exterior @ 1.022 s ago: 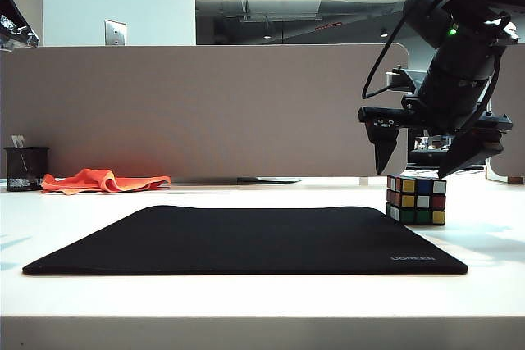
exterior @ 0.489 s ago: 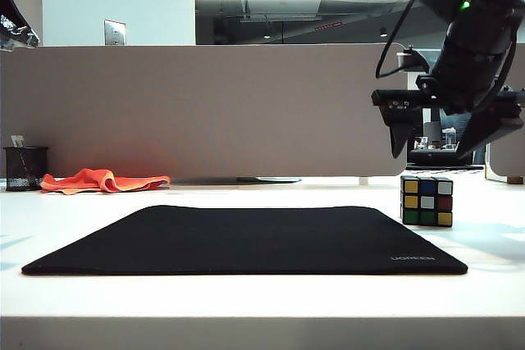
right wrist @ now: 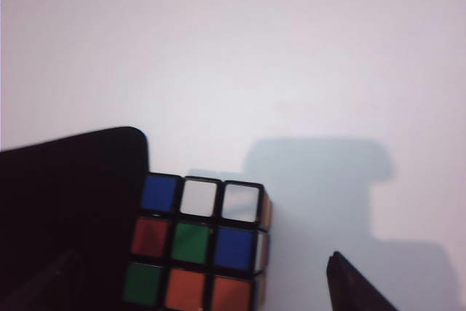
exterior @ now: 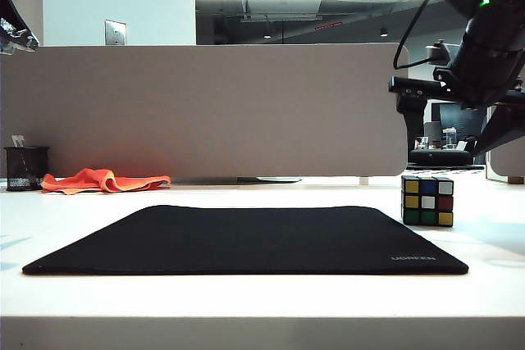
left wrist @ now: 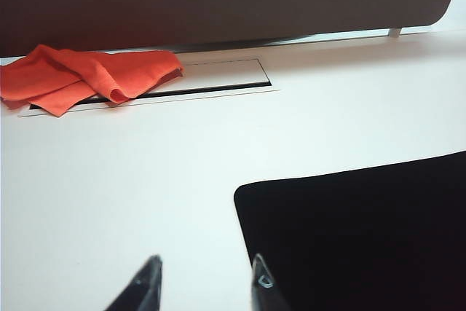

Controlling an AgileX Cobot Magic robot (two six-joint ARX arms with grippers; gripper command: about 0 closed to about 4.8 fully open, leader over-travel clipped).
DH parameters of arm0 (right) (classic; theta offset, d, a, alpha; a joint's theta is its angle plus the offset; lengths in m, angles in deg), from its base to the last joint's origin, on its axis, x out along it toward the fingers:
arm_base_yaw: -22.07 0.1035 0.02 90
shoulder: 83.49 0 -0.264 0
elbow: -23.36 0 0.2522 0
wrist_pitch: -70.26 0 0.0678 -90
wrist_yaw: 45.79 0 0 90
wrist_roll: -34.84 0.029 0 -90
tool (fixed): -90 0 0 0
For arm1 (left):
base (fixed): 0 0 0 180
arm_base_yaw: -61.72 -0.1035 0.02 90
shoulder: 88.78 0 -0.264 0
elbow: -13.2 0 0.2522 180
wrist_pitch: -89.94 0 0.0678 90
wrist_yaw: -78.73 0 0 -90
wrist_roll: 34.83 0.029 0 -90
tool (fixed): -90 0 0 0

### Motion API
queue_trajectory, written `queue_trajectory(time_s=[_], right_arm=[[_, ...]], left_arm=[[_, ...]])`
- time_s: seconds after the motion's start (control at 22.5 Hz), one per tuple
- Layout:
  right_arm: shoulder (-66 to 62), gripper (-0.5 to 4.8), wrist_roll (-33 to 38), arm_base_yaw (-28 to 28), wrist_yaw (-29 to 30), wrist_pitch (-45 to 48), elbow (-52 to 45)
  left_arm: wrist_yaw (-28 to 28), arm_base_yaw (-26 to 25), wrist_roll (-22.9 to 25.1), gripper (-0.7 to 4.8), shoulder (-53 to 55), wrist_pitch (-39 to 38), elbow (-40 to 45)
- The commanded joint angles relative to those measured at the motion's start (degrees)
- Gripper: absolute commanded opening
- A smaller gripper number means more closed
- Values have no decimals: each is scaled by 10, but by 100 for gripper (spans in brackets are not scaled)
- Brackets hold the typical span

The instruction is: Pick up the cube on the right side of the mouse pad, then place it in the center of the mouse pad.

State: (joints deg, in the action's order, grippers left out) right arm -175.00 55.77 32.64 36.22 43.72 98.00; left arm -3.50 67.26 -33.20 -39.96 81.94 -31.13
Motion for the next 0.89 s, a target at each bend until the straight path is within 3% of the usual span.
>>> queue_trajectory(time_s=[0.04,0.53,0.89], right_arm=[[0,479,27,0,35,14,2],[-48,479,21,0,30,-7,13],[-73,479,-32,12,0,-29,44]], left_arm=[[2,0,-2,153,-1,3,-2],[2,0,-1,153,-1,3,-2],[2,0,-1,152,-1,2,-2]])
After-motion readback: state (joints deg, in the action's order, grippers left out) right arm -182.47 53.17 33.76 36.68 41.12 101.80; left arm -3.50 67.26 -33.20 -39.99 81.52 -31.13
